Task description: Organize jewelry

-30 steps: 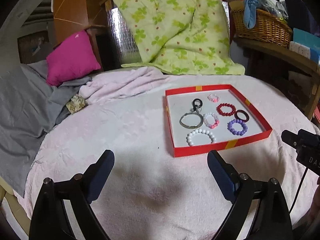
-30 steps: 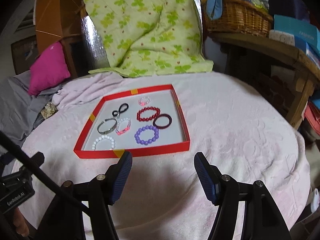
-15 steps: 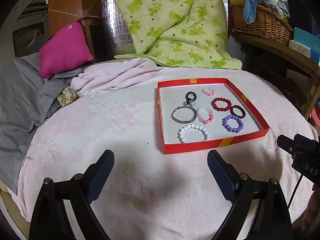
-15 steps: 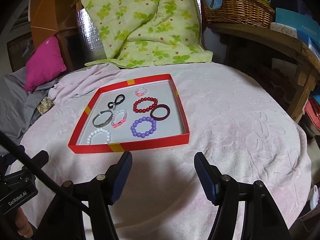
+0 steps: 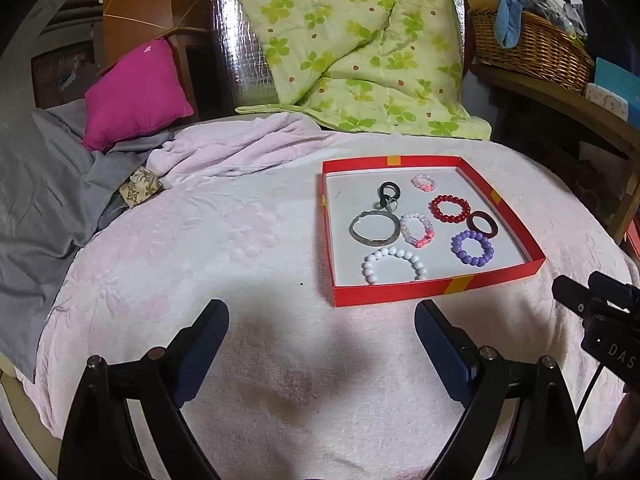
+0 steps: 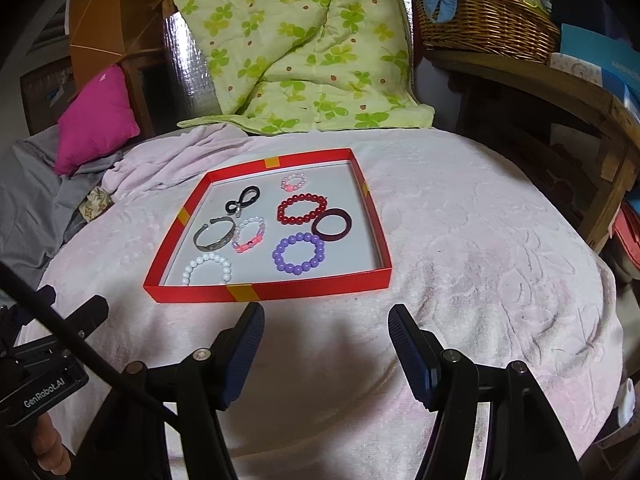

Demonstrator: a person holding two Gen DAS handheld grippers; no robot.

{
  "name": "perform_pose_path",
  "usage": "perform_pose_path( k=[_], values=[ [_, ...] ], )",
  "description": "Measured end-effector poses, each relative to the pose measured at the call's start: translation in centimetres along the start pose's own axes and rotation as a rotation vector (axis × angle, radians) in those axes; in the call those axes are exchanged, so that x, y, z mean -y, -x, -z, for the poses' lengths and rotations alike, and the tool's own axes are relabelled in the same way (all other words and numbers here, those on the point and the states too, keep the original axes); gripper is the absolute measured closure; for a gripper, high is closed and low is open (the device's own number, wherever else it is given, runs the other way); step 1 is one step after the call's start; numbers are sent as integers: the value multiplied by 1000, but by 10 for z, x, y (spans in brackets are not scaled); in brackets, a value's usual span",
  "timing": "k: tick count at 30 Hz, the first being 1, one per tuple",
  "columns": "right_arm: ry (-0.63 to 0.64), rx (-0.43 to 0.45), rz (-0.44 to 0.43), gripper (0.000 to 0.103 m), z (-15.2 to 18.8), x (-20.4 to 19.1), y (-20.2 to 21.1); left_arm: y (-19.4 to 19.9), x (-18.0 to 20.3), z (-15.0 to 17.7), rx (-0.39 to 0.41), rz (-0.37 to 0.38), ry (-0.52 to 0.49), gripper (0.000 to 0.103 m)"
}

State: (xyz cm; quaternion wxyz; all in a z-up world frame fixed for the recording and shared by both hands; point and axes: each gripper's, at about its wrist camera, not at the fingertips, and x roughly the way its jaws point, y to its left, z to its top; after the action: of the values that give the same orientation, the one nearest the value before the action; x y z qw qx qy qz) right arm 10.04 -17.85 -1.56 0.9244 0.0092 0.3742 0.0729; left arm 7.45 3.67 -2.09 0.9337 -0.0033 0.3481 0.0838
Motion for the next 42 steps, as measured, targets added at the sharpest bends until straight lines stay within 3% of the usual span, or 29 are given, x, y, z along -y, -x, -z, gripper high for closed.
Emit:
perform_pose_path(
  k=[19, 42],
  values=[
    [56, -16, -14, 35, 3, -31, -8, 7, -27, 0, 18, -23, 42, 9],
    [60, -20, -7, 35, 2, -26, -10, 4, -27, 1, 9, -41, 29, 9]
  ],
)
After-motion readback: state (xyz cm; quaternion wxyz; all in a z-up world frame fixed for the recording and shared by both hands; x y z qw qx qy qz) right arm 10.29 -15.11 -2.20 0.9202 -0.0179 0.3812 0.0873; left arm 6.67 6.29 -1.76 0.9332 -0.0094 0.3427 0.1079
